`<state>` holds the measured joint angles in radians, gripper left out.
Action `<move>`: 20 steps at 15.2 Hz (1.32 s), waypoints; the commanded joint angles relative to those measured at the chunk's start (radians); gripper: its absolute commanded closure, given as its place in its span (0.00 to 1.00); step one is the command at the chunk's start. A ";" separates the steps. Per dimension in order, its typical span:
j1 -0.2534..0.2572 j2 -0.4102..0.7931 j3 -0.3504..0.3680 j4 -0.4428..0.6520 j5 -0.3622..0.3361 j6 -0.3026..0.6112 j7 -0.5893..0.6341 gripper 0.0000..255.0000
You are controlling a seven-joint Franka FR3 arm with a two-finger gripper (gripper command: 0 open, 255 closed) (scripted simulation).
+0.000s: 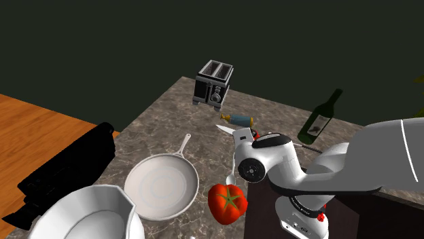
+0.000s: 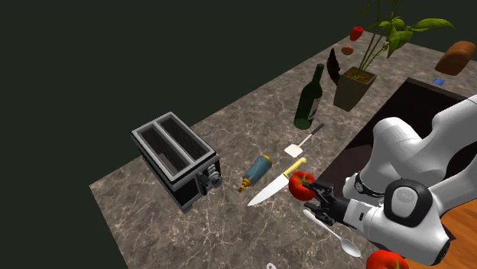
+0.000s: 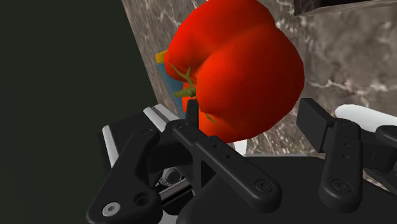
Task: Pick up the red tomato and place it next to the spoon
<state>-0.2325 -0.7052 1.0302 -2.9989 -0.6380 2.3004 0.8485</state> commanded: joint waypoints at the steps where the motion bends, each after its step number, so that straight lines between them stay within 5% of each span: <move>1: -0.002 0.002 0.003 -0.004 -0.001 0.001 0.003 1.00; 4: -0.002 0.002 0.003 -0.004 -0.001 0.001 0.003 1.00; 5: -0.004 0.002 0.002 -0.004 -0.003 0.002 0.002 0.00; 10: -0.003 0.001 0.004 -0.004 0.000 0.002 0.002 0.00; 14: 0.177 -0.034 -0.023 0.050 0.140 -0.171 -0.062 0.00; 20: 0.177 -0.034 -0.023 0.050 0.140 -0.171 -0.062 0.00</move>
<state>-0.0562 -0.7387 1.0075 -2.9495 -0.4989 2.1304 0.7870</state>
